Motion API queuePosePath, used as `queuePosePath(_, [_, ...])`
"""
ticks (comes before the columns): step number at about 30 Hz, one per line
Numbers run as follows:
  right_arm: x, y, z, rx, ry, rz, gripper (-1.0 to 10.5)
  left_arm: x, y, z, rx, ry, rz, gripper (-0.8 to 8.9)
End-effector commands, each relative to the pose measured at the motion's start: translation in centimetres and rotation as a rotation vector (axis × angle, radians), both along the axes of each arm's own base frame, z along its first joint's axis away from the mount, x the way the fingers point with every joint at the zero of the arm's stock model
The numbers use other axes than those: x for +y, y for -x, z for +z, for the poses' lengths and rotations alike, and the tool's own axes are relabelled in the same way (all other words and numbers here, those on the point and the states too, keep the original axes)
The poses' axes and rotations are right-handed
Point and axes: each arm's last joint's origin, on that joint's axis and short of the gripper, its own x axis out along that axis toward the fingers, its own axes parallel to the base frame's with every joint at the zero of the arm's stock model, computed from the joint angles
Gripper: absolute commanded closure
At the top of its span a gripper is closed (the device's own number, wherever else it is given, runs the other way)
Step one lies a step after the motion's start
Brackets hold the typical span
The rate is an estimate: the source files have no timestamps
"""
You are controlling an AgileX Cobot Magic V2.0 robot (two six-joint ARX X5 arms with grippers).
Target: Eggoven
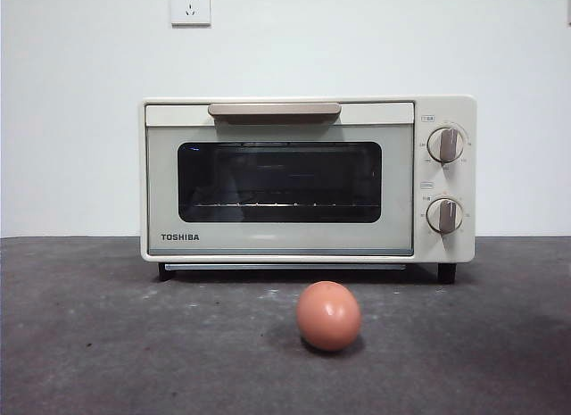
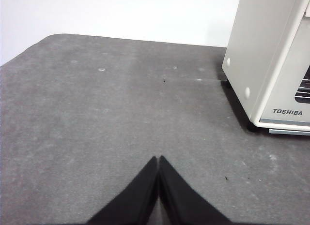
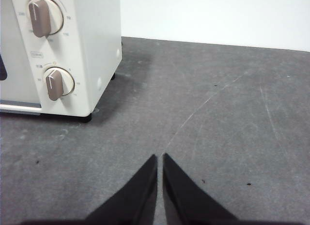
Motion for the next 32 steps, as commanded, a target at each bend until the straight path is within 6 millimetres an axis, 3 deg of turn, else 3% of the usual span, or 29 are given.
queuePosePath(1, [0.0, -0.1, 0.2, -0.032, -0.043, -0.002, 9.4, 0.0, -0.2, -0.6, -0.006, 0.003, 0.004, 8.07])
queuePosePath(12, [0.2, 0.0, 0.5, -0.034, -0.268, 0.026, 9.4, 0.0, -0.2, -0.4, -0.014, 0.2, 0.016, 8.07])
queuePosePath(16, [0.2, 0.2, 1.7, -0.059, -0.353, 0.04, 9.4, -0.3, 0.1, 0.6, -0.007, 0.269, -0.058, 8.07])
queuePosePath(24, [0.2, 0.9, 6.8, -0.103, -0.387, 0.045, 9.4, -0.5, 0.7, 5.7, -0.022, 0.334, -0.125, 8.07])
queuePosePath(32, [0.6, 0.5, 12.8, 0.058, -0.322, 0.168, 9.4, -1.0, -0.3, 11.5, 0.129, 0.295, -0.298, 8.07])
